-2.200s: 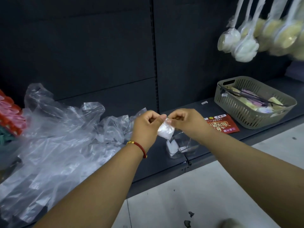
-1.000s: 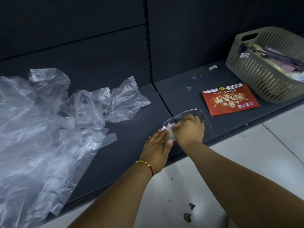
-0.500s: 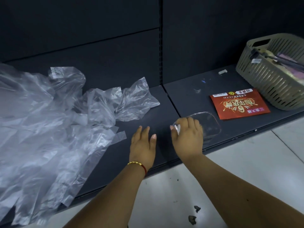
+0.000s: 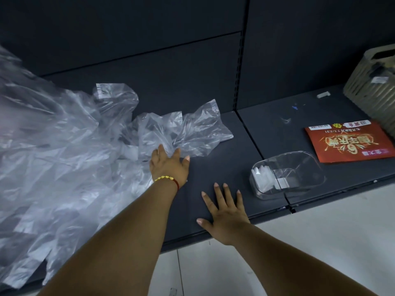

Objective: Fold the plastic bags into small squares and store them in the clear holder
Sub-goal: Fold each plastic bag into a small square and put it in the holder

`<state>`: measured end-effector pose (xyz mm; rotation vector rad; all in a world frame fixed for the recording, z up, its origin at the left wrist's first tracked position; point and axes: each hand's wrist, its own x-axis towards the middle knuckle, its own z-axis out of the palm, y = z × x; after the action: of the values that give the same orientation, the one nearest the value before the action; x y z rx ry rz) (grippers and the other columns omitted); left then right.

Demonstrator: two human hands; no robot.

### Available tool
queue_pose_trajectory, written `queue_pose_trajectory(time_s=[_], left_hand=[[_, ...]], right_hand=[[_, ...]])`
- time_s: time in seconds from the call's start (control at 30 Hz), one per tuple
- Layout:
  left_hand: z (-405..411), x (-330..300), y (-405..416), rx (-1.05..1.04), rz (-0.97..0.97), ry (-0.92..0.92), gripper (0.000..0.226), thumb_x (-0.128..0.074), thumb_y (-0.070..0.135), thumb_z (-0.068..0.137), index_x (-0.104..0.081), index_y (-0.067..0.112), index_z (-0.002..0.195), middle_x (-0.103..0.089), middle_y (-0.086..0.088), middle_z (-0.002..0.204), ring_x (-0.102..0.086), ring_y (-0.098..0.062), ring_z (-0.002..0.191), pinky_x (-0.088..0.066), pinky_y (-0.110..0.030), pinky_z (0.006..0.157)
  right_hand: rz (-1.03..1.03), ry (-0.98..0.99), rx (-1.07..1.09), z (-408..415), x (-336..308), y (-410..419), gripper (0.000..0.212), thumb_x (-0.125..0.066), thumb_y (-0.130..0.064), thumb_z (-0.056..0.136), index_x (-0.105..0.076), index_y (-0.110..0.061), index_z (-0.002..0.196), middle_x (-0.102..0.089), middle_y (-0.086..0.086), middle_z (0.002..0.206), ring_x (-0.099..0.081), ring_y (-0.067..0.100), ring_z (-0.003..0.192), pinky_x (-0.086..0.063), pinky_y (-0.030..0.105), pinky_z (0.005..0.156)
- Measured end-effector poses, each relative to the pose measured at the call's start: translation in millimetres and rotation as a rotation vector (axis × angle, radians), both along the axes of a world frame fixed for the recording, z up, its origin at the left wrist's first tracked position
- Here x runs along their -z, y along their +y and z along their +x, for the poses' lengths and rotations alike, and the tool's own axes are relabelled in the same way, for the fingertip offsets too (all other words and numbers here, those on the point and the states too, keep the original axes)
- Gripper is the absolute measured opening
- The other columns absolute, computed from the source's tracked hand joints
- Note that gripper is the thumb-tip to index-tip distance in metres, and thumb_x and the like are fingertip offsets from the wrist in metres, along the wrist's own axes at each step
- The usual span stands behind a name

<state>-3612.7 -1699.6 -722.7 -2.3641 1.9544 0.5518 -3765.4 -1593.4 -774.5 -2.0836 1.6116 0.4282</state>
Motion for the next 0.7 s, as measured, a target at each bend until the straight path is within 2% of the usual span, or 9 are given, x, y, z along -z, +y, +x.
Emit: queue_pose_trajectory(time_s=[0.07,0.13,0.27,0.37,0.47,0.53,0.57,0.67,0.7], left_hand=[[1,-5,-13,-0.028,0.037,-0.022,0.062,-0.025,0.054,0.101,-0.024,0.022,0.154,-0.010,-0.003,0.163,0.001,-0.029,0.149,-0.007,-0.047,0.119],[3,-13,-20,-0.035,-0.009,-0.009,0.059,-0.027,0.048,0.103,-0.033,0.014,0.150,-0.027,0.000,0.158,-0.007,-0.027,0.147,-0.016,-0.046,0.116],[7,-41,-19,-0.031,-0.285,0.112,0.048,-0.031,0.040,0.104,-0.046,0.014,0.141,-0.043,0.000,0.149,-0.018,-0.024,0.144,-0.023,-0.042,0.111],[8,-67,-11,-0.037,-0.475,0.365,0.043,-0.037,0.035,0.104,-0.057,0.012,0.133,-0.054,0.000,0.139,-0.028,-0.022,0.138,-0.024,-0.036,0.115],[4,-94,1,-0.073,-0.555,0.663,0.038,-0.044,0.032,0.103,-0.070,0.004,0.104,-0.065,-0.007,0.106,-0.051,-0.027,0.113,-0.041,-0.040,0.105],[1,-132,28,-0.085,-0.581,0.839,0.039,-0.047,0.031,0.102,-0.063,0.000,0.085,-0.053,-0.016,0.081,-0.050,-0.025,0.077,-0.048,-0.034,0.082],[-1,-138,34,-0.085,-0.552,0.898,0.031,-0.048,0.030,0.102,-0.061,0.010,0.082,-0.048,-0.012,0.077,-0.045,-0.021,0.067,-0.046,-0.029,0.072],[1,-162,57,-0.141,-0.495,1.006,0.022,-0.051,0.031,0.101,-0.071,0.024,0.096,-0.059,0.007,0.084,-0.055,0.004,0.063,-0.045,-0.006,0.062],[1,-171,69,-0.154,-0.489,1.044,0.023,-0.051,0.032,0.100,-0.073,0.028,0.099,-0.061,0.010,0.084,-0.057,0.007,0.065,-0.047,-0.008,0.065]], right_hand=[[-0.008,-0.012,-0.007,-1,2,0,0.097,0.025,-0.076,0.048,0.034,-0.037,0.137,0.034,0.006,0.156,0.033,0.030,0.142,0.024,0.057,0.111],[0.005,-0.024,-0.001,-1,2,-1,0.100,0.024,-0.076,0.049,0.032,-0.037,0.141,0.034,0.005,0.156,0.033,0.030,0.142,0.024,0.057,0.111],[0.062,-0.034,-0.004,-2,-4,-4,0.107,0.021,-0.079,0.049,0.024,-0.038,0.148,0.034,0.005,0.156,0.034,0.029,0.142,0.023,0.056,0.111],[0.128,-0.061,0.066,-3,-16,-8,0.085,0.001,-0.080,0.080,0.014,-0.038,0.152,0.028,0.003,0.159,0.029,0.026,0.145,0.018,0.054,0.115],[0.132,-0.266,0.268,-3,-38,-19,0.074,-0.022,-0.066,0.096,0.001,-0.029,0.156,0.004,0.004,0.164,0.008,0.023,0.150,0.001,0.047,0.121],[-0.061,-0.502,0.456,-4,-75,-15,0.077,-0.035,-0.060,0.097,-0.009,-0.019,0.156,-0.015,0.007,0.161,-0.009,0.024,0.149,-0.013,0.041,0.120],[-0.177,-0.613,0.538,-4,-84,-19,0.076,-0.041,-0.057,0.096,-0.016,-0.015,0.155,-0.024,0.009,0.157,-0.018,0.024,0.146,-0.019,0.039,0.119],[-0.538,-0.889,0.741,-8,-132,-25,0.066,-0.056,-0.047,0.092,-0.037,-0.013,0.145,-0.045,0.005,0.139,-0.037,0.020,0.132,-0.036,0.038,0.108],[-0.616,-0.960,0.791,-10,-152,-25,0.064,-0.060,-0.045,0.091,-0.040,-0.012,0.142,-0.048,0.003,0.133,-0.041,0.019,0.128,-0.039,0.035,0.103]])
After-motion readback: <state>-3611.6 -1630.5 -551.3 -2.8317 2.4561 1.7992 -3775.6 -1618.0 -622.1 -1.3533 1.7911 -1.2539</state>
